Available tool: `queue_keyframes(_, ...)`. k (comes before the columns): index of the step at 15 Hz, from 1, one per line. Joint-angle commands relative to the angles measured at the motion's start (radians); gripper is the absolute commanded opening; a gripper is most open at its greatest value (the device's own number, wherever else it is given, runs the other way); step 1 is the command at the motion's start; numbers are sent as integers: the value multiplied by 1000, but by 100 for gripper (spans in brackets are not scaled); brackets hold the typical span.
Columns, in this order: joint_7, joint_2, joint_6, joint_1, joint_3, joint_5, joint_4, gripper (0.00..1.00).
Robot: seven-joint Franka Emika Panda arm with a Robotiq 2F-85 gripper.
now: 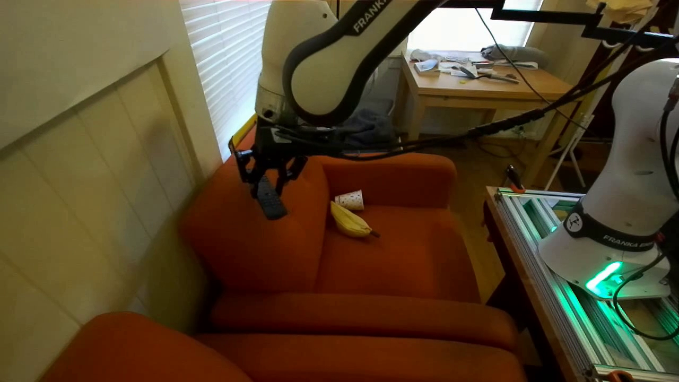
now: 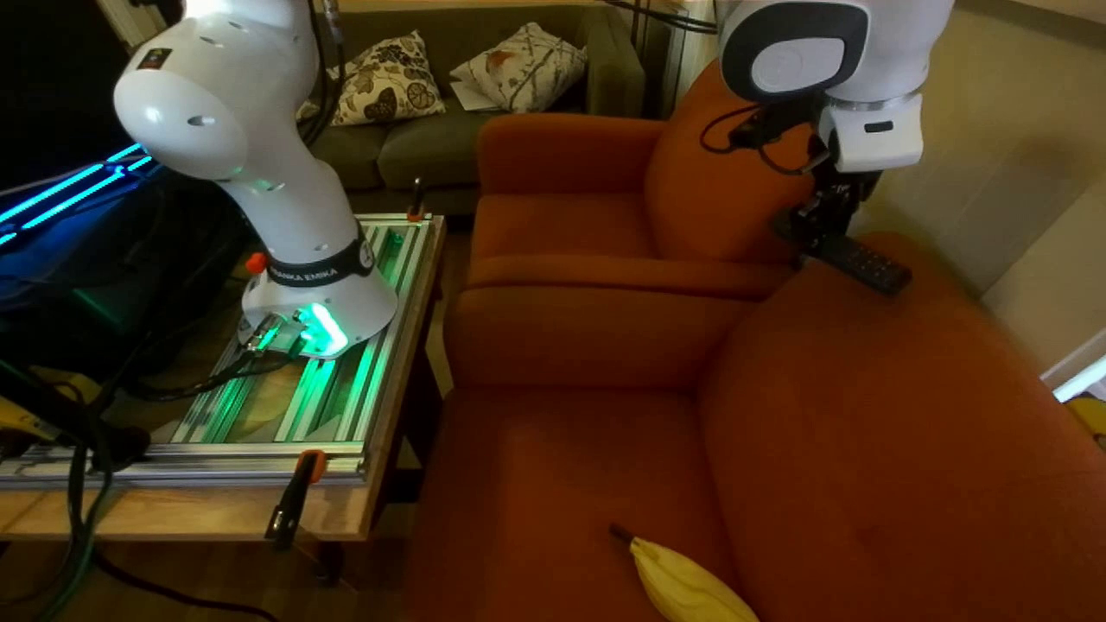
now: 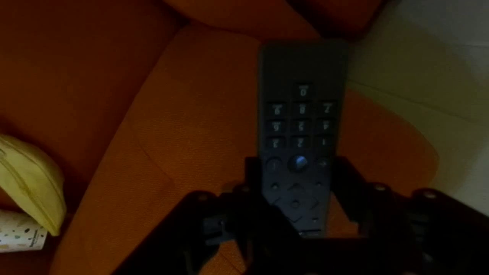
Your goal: Put the remote on the back of the sofa
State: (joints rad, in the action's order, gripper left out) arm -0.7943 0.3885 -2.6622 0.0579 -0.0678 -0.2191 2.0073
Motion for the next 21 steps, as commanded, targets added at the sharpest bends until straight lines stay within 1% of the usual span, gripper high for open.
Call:
queue_keyframes(1, -9, 7, 3, 2, -2, -7, -12, 51)
queue_keyframes(6, -25, 18, 3, 2, -2, -12, -24, 51)
queue_keyframes(7, -92, 32, 4, 9, -14, -30, -47, 26)
queue_keyframes(8, -161, 41, 6, 15, -26, -43, -63, 26)
queue_keyframes(14, -436, 90, -8, 18, -50, -48, -140, 26)
queue_keyframes(18, -537, 140, -34, 17, -53, -28, -210, 26)
queue_keyframes(21, -556, 183, -27, 7, -43, -28, -277, 26)
